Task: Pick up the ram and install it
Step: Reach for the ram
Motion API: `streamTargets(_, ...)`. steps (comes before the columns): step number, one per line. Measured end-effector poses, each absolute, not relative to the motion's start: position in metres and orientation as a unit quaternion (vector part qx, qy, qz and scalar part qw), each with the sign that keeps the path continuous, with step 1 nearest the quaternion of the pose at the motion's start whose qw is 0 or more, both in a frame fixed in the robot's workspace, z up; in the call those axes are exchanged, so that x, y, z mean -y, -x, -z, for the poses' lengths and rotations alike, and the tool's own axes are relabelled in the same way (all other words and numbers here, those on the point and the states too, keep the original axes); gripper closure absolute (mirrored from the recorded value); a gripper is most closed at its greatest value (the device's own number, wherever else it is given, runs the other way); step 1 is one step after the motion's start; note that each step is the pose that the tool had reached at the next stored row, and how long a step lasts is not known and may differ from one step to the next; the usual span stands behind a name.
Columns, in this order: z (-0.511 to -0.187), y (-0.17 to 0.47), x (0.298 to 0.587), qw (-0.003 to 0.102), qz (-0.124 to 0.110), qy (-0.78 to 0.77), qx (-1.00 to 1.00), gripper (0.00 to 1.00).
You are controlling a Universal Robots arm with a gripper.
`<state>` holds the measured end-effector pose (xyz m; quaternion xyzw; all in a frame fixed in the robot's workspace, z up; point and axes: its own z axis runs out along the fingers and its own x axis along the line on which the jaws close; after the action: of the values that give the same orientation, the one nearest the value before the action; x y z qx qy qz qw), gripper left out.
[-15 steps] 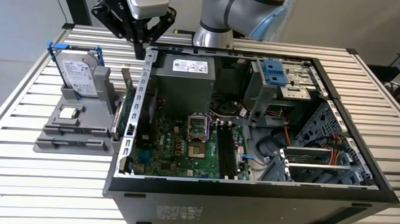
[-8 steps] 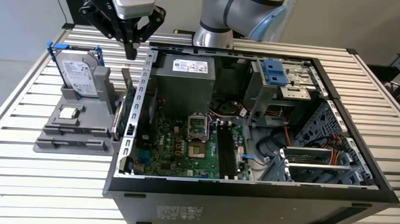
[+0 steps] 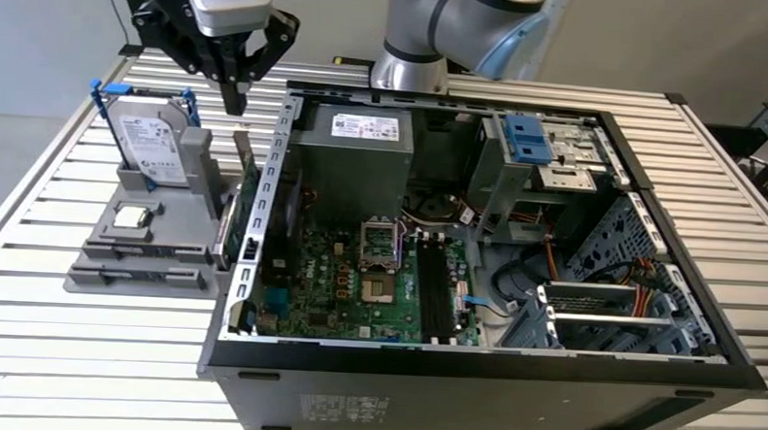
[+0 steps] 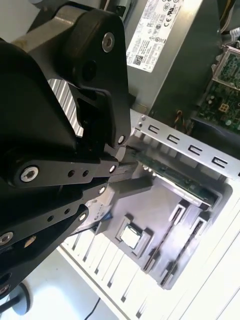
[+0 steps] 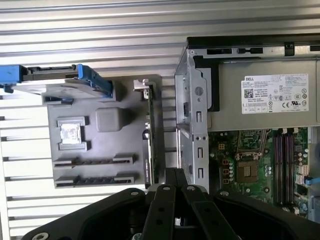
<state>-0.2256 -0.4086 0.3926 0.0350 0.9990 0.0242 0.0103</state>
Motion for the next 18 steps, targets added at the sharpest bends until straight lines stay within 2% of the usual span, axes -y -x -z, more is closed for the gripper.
streamTargets(18,-0.393,0.253,0.412,0.010,-0.024,-0.035,-0.999,1.00)
